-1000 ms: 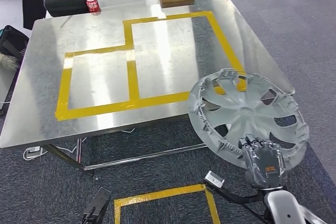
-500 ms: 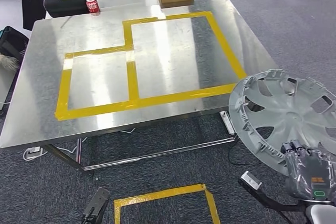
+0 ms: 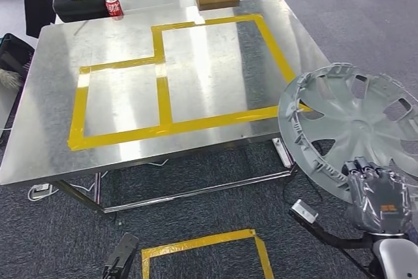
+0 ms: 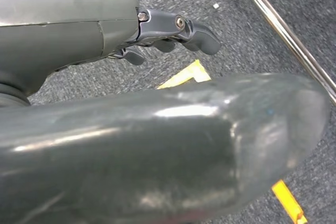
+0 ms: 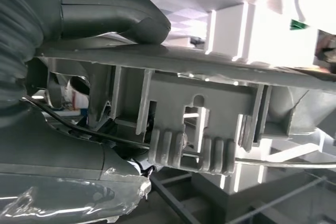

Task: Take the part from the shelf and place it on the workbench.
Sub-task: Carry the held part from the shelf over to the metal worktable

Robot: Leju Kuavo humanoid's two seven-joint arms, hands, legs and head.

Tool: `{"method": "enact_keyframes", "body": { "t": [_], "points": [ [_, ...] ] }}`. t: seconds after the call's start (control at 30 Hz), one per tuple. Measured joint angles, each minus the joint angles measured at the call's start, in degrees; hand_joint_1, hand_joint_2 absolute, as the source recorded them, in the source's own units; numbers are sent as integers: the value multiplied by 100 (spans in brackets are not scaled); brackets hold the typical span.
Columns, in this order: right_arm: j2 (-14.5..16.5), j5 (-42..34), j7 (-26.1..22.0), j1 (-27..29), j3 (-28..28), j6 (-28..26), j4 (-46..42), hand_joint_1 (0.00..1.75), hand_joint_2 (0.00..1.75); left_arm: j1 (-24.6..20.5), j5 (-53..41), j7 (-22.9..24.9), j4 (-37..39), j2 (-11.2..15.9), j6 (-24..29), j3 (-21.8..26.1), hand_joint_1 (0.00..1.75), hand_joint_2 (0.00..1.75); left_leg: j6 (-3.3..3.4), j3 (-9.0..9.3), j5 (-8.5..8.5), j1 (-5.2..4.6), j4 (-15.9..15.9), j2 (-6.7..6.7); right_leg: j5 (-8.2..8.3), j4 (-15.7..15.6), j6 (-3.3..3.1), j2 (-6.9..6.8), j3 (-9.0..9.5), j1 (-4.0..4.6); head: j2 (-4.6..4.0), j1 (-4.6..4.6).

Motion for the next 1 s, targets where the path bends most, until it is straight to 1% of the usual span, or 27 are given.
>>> {"method": "enact_keyframes", "body": {
  "t": [0.13,0.27,0.43,0.73,1.0],
  "points": [
    [44,0,-6,-736,594,63,398,175,175,-53,-77,64,0,-26,-72,-63,0,0,-1,0,9,1,0,2,4,0,-2,-5,0,0,0,-1],
    [233,-4,-9,-1085,860,-3,992,175,175,-63,-88,101,0,-29,-80,-133,0,0,5,-4,14,0,0,-4,4,0,-2,-18,3,1,0,-1],
    [510,-4,-2,-1132,902,-69,1632,175,175,-60,-114,180,0,-13,-66,-162,0,0,5,-5,13,0,0,-6,4,0,-2,-18,1,0,0,0],
    [987,-5,0,-1134,875,-166,2535,175,175,-58,-166,297,0,50,-67,-246,0,0,4,-11,13,0,0,-7,3,0,-2,-18,-4,1,0,-1],
    [1254,-1,0,-1383,941,-36,3125,175,175,-59,-167,367,0,84,-63,-281,0,0,4,-12,15,-1,0,-6,6,0,-3,-17,-4,0,0,-1]
  ]
}}
